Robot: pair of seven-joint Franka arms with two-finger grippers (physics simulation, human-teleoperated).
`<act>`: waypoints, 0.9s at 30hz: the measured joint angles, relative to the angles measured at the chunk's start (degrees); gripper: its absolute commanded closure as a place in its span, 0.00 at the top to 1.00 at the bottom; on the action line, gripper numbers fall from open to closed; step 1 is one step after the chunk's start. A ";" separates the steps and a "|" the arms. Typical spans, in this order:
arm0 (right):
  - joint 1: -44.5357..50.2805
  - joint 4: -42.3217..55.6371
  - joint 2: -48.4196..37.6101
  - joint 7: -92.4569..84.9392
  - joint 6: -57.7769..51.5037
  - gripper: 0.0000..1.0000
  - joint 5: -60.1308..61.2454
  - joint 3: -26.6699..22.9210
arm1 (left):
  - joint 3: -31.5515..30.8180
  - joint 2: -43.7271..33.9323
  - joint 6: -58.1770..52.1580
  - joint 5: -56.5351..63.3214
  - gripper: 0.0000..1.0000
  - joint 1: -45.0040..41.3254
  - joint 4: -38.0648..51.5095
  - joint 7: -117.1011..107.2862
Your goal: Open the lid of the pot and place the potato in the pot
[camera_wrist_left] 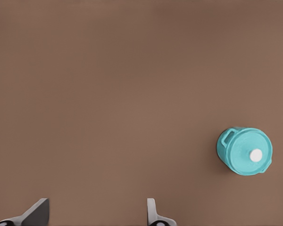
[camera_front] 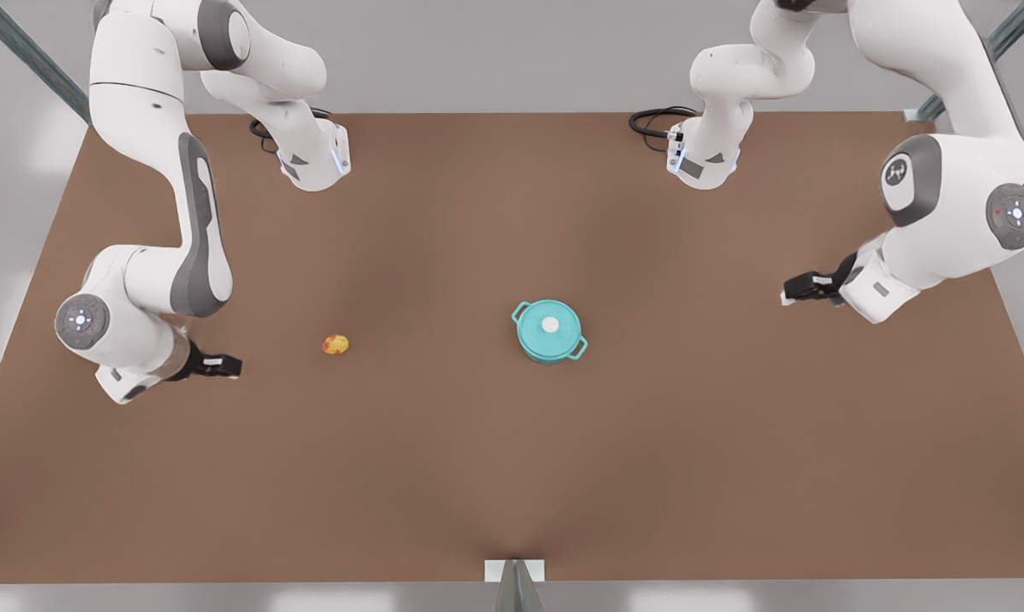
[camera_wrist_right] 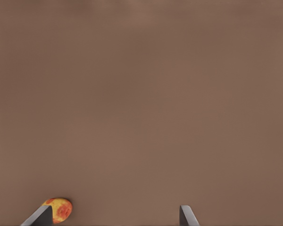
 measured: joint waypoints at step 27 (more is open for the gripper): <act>8.69 -25.60 -9.50 -54.58 12.75 1.00 -1.05 7.62 | -2.79 26.83 19.87 10.16 1.00 -42.76 7.69 -32.24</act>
